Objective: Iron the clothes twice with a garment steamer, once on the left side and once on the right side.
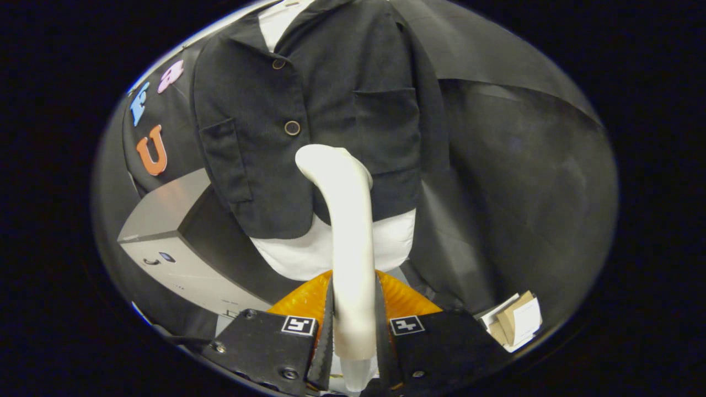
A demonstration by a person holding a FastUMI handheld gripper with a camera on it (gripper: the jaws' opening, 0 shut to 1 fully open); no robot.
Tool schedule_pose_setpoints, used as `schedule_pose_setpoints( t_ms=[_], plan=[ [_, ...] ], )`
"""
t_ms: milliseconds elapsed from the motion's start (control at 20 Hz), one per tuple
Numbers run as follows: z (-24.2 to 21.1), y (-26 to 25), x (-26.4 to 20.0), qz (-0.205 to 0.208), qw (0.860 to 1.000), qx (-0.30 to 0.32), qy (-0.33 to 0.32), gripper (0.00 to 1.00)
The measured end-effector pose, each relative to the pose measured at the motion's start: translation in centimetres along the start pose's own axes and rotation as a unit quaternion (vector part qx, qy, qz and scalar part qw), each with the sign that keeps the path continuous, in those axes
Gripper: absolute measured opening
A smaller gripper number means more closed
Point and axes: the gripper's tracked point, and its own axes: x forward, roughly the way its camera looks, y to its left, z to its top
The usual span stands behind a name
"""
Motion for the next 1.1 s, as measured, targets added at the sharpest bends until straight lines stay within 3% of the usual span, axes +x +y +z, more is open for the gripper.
schedule_pose_setpoints(
  t_ms=[450,800,1100],
  plan=[
    [-3.1,-0.3,-1.5,-0.009,0.999,0.041,-0.019,0.36],
    [-8.0,3.2,-12.0,-0.031,0.997,0.041,-0.065,0.36],
    [-12.4,9.6,-19.9,-0.019,0.997,0.005,-0.072,0.36]
  ],
)
